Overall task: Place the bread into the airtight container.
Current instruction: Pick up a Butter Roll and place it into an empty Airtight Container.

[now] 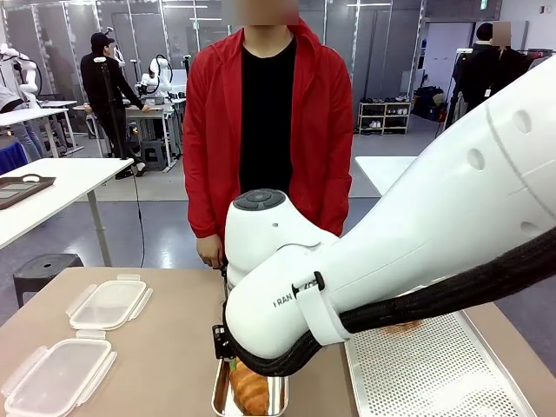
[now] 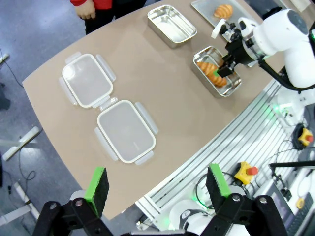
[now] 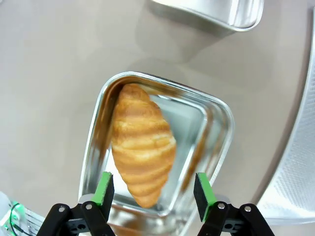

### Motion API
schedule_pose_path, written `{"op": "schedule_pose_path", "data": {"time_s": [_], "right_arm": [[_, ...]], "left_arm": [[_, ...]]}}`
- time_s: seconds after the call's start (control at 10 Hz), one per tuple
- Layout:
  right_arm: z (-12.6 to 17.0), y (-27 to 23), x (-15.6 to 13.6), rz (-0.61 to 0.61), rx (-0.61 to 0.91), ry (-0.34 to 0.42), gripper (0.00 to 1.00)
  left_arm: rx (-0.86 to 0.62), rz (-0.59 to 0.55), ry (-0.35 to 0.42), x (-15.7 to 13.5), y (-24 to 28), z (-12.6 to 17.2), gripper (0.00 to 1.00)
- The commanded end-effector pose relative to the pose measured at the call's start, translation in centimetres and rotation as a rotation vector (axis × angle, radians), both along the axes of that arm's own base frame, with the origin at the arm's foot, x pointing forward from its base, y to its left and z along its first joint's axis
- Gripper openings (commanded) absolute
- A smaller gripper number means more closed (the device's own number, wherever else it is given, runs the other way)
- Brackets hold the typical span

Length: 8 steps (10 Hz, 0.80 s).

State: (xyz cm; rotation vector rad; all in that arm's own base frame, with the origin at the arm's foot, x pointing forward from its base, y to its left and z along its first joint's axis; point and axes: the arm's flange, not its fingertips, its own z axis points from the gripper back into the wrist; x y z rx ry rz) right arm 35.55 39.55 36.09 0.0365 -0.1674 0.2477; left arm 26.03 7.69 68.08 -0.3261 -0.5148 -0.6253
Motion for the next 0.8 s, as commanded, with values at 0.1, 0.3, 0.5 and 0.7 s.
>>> {"op": "schedule_pose_path", "data": {"time_s": [0.1,0.3,0.5,0.7], "right_arm": [[6.9,-3.7,-0.8,0.097,-0.029,0.024,0.72],[13.0,-7.1,-1.2,0.185,0.023,0.074,0.66],[19.4,-11.6,-2.3,0.281,0.031,0.080,0.60],[24.6,-16.3,-3.3,0.299,0.101,0.000,0.54]], "left_arm": [[-0.002,-0.017,-0.006,0.0,0.0,0.1,1.00],[-0.002,-0.017,-0.006,0.0,0.0,0.1,1.00],[-0.002,-0.017,-0.006,0.0,0.0,0.1,1.00],[-0.002,-0.017,-0.006,0.0,0.0,0.1,1.00]]}}
